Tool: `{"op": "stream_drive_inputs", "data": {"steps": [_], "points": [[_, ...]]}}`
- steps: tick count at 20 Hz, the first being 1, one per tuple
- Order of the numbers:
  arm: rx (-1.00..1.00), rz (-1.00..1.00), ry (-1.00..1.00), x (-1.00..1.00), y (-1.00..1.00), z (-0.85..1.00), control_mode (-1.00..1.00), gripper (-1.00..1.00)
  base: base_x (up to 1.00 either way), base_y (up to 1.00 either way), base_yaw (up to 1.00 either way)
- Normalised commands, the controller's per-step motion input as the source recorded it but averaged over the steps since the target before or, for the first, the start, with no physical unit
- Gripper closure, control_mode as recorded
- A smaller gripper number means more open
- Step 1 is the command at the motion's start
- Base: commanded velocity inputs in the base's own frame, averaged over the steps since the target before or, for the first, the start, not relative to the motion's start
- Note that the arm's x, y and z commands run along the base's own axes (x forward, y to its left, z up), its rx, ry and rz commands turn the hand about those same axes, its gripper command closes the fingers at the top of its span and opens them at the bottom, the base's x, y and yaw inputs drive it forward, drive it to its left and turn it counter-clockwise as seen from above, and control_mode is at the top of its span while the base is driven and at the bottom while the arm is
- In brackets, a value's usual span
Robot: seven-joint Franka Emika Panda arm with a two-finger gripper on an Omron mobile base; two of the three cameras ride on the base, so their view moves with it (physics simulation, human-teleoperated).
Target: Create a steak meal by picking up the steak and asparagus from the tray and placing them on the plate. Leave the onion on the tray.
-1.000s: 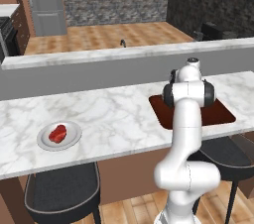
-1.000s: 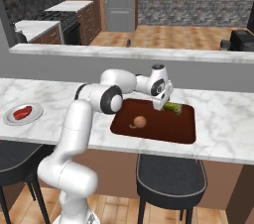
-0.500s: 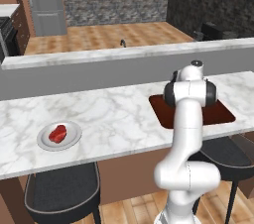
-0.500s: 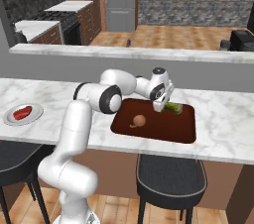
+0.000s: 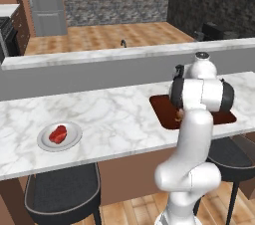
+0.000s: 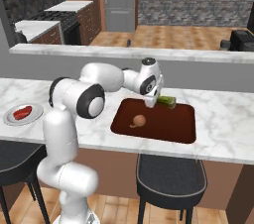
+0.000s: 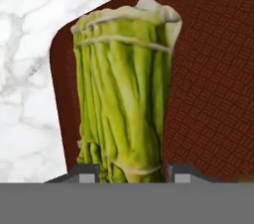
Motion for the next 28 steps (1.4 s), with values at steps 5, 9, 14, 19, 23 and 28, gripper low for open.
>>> {"op": "stream_drive_inputs", "data": {"steps": [5, 9, 14, 19, 23, 28], "points": [[-0.12, 0.15, 0.0, -0.76, 0.92, 0.9, -1.0, 1.0, 0.0, 0.0, 0.0], [-0.13, 0.22, 0.0, -0.72, 1.0, 0.76, -1.0, 1.0, 0.0, 0.0, 0.0], [-0.02, 0.28, 0.03, -0.66, 0.94, 0.59, -1.0, 1.0, 0.0, 0.0, 0.0], [0.07, 0.33, 0.19, -0.49, 0.83, 0.67, -1.0, 1.0, 0.0, 0.0, 0.0], [0.18, 0.37, 0.29, -0.35, 0.81, 0.54, -1.0, 1.0, 0.0, 0.0, 0.0], [0.19, 0.43, 0.3, -0.22, 0.89, 0.14, -1.0, 1.0, 0.0, 0.0, 0.0]]}}
